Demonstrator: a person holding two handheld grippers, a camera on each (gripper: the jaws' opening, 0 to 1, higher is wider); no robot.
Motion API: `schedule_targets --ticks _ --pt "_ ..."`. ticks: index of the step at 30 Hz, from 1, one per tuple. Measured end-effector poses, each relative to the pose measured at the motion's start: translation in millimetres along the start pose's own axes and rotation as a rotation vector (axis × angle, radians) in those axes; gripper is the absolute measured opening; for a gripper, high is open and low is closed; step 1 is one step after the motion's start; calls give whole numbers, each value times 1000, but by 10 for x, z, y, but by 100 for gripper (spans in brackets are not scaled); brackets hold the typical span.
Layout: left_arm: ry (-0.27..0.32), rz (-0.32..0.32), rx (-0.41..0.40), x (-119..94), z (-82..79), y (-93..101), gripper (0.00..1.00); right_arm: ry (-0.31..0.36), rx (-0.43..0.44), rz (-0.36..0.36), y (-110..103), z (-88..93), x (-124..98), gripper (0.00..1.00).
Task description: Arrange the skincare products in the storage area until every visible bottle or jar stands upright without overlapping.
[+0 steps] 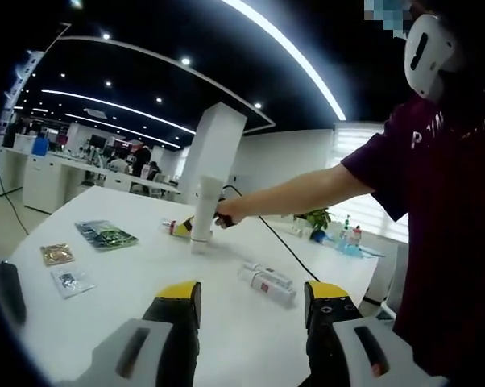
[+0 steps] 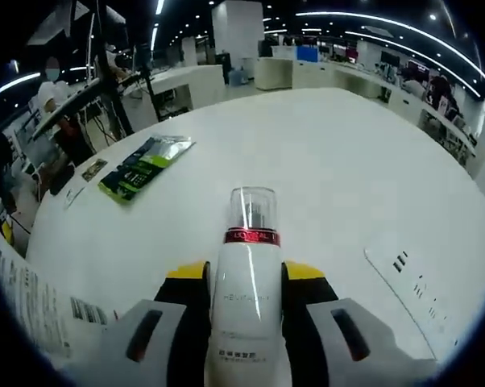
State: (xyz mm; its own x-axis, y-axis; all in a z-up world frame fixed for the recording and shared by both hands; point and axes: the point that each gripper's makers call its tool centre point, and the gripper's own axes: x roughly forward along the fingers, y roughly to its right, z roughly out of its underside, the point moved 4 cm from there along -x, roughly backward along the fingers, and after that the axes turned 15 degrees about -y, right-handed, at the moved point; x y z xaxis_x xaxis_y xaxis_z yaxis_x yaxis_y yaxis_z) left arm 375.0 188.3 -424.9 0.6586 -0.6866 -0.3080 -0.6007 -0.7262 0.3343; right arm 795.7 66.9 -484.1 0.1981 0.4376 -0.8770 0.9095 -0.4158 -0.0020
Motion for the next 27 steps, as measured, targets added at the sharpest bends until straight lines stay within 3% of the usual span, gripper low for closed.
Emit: schedule_targets --ticks 5,9,11,20,27 --pt "3 0 -4 -2 -1 -4 53 0 -9 91 75 -8 -44 30" --pt "-6 12 0 2 6 22 53 24 73 75 123 23 -101 27" --pt "-11 13 3 1 8 22 53 26 56 109 141 63 -129 27" --pt "4 16 -8 0 -6 34 52 34 84 127 191 271 -269 26" --pt "-6 46 0 97 -14 106 52 106 110 152 195 380 -518 26"
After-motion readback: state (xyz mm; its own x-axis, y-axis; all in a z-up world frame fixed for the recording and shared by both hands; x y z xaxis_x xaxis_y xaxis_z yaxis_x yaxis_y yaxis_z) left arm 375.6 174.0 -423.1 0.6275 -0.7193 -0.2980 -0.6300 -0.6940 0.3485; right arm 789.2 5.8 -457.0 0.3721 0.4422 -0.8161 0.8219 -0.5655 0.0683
